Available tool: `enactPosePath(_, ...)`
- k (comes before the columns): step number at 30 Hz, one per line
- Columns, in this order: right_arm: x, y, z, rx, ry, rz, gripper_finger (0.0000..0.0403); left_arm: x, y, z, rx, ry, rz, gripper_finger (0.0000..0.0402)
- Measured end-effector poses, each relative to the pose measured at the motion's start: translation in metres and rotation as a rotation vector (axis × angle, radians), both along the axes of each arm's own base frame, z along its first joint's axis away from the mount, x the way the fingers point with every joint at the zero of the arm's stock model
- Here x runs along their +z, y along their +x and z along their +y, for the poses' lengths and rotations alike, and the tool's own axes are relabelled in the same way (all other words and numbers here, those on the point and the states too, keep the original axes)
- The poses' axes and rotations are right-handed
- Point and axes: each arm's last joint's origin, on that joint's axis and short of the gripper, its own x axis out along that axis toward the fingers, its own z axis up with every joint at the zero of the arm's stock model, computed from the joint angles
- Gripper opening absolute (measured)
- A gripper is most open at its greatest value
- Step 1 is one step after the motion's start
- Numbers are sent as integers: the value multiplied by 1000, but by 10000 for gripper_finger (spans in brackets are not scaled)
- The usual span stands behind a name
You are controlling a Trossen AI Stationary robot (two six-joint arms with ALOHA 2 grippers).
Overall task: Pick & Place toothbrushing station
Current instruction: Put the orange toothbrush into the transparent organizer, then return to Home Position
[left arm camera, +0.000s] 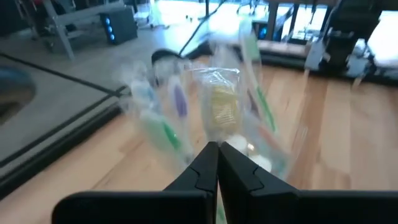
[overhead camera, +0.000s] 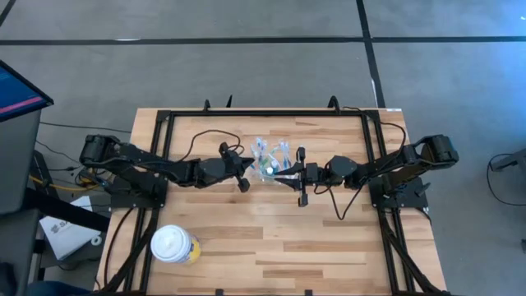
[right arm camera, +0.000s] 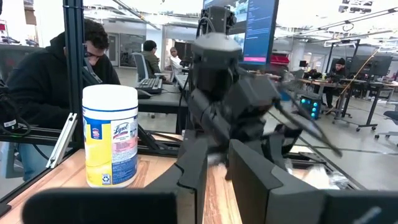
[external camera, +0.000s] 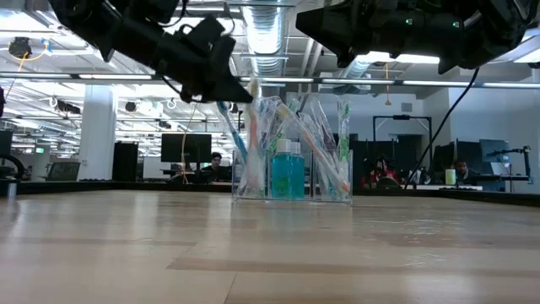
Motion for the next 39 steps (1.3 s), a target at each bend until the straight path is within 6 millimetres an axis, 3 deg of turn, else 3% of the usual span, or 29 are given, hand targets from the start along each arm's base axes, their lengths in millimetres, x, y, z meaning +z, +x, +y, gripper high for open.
enactPosePath(7,0,0,0,0,0,1,60,-17,6,1,11,-19,40,0)
enactPosePath(17,0,0,0,0,0,1,60,-16,7,0,5,-19,29,10)
enactPosePath(24,0,0,0,0,0,1,60,-15,7,-3,-10,-2,37,38)
enactPosePath(32,-2,0,0,0,-1,19,60,13,-4,-11,-50,28,-46,93)
enactPosePath(39,-3,0,0,0,-2,27,60,35,-18,-20,-92,48,-80,106)
